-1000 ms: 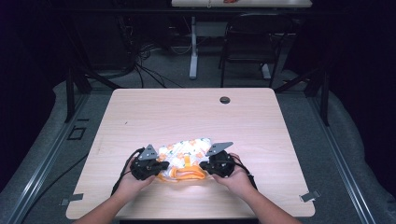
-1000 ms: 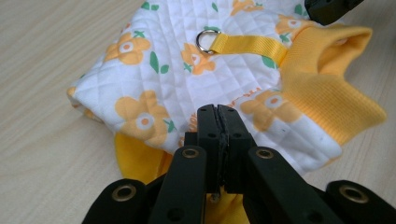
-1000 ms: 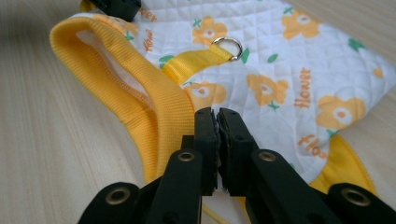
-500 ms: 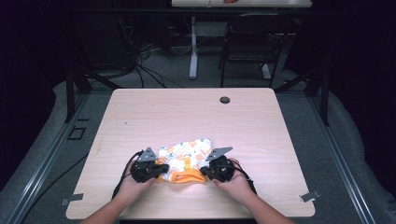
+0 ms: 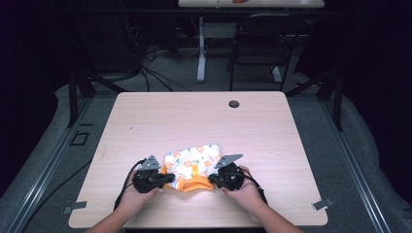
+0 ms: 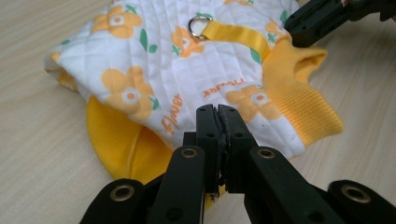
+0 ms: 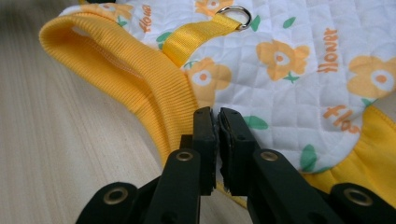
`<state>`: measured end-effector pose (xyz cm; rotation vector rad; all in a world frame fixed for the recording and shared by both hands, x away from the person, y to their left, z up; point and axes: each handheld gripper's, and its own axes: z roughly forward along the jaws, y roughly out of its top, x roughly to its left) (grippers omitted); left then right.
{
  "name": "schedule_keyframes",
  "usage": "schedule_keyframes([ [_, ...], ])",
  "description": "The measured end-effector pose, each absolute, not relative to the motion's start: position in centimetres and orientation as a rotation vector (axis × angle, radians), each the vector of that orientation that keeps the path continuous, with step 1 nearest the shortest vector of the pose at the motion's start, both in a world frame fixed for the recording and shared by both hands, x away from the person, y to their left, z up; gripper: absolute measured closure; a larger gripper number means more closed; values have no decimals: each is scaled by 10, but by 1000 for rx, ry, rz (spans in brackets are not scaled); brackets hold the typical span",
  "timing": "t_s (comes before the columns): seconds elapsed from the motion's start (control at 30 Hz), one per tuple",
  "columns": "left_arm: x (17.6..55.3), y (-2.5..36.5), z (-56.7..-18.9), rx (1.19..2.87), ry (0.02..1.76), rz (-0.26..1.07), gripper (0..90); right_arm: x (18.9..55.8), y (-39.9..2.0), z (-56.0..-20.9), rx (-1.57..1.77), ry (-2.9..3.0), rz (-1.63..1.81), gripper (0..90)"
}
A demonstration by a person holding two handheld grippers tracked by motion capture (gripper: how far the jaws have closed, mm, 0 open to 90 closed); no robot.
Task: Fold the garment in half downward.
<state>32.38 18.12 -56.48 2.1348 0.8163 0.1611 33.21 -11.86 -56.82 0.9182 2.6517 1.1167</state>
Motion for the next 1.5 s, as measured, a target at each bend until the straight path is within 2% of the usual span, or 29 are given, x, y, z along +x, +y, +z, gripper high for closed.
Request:
schedule_keyframes([
  [0.47, 340, 178, -576, 2137, 853, 155, 894, 330, -121, -570, 945, 2640, 1141, 845],
  [0.7, 350, 173, -575, 2148, 862, 214, 893, 338, -121, -571, 981, 2618, 1152, 845],
  [1.07, 364, 173, -577, 2099, 911, 217, 894, 351, -121, -571, 1011, 2589, 1149, 844],
  [1.5, 386, 166, -579, 2079, 947, 280, 895, 374, -122, -572, 1086, 2524, 1147, 846],
])
